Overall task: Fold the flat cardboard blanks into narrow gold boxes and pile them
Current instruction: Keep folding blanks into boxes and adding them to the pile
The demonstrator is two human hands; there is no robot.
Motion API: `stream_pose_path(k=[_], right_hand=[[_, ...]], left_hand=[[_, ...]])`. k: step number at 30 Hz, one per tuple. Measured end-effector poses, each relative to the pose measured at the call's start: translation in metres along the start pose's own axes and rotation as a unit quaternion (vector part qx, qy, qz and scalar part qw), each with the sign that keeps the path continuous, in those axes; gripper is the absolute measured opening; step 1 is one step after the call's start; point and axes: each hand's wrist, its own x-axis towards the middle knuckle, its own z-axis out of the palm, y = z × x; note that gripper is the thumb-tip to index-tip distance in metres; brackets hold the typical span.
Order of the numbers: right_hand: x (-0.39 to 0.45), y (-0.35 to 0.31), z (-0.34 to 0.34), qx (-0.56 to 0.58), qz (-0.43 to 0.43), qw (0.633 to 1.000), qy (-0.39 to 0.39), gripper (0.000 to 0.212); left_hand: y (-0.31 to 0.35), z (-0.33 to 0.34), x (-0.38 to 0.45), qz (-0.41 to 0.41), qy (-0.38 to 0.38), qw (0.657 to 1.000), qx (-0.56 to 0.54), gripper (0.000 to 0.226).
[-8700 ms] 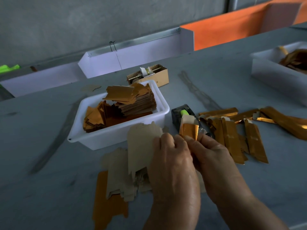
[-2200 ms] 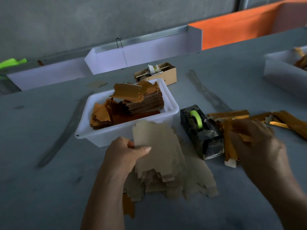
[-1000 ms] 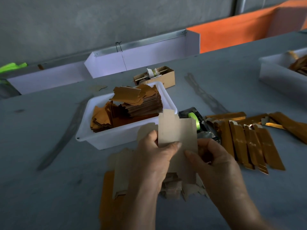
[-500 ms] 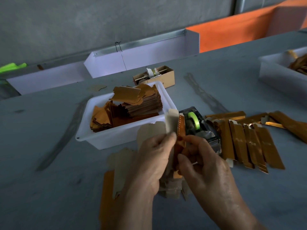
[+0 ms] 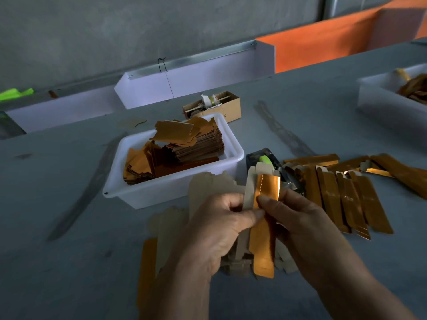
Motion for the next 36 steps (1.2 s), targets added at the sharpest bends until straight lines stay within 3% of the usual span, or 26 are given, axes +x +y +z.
stream_pose_path(k=[7,13,15,18,23,26,31,34,36], right_hand=[[0.004,0.003,-0.003,0.037,0.005,0.999,0.033,0.017],[0.004,0.004,0.002,-0.001,-0.024,0.996,0.085,0.012],[0.004,0.004,0.003,-0.016,-0.034,0.995,0.095,0.01],[0.002,0.003,0.006,-0.024,-0.045,0.994,0.101,0.008],[0.001,0.0,0.005,-0.039,-0.046,0.994,0.095,0.013],[-0.001,0.0,0.002,-0.038,-0.047,0.995,0.084,0.015],[0.002,-0.004,0.001,-0.113,-0.048,0.989,0.081,0.043],[0.009,-0.006,-0.005,-0.115,-0.031,0.989,0.091,0.018],[0.012,-0.009,-0.008,-0.091,-0.028,0.992,0.08,0.012]], left_hand=[[-0.008,0.004,0.006,0.058,0.109,0.992,0.009,0.004],[-0.003,0.011,0.001,0.127,0.161,0.971,0.123,0.014],[0.0,0.019,-0.001,0.158,0.19,0.949,0.197,0.006],[0.004,0.035,-0.008,0.195,0.252,0.857,0.405,0.029],[0.003,0.054,-0.013,0.173,0.22,0.789,0.547,0.064],[0.002,0.05,-0.013,0.185,0.21,0.804,0.524,0.061],[-0.007,0.043,0.0,0.224,0.181,0.86,0.422,0.035],[-0.006,0.037,0.001,0.175,0.177,0.921,0.299,0.028],[-0.005,0.03,0.004,0.107,0.15,0.972,0.143,0.016]])
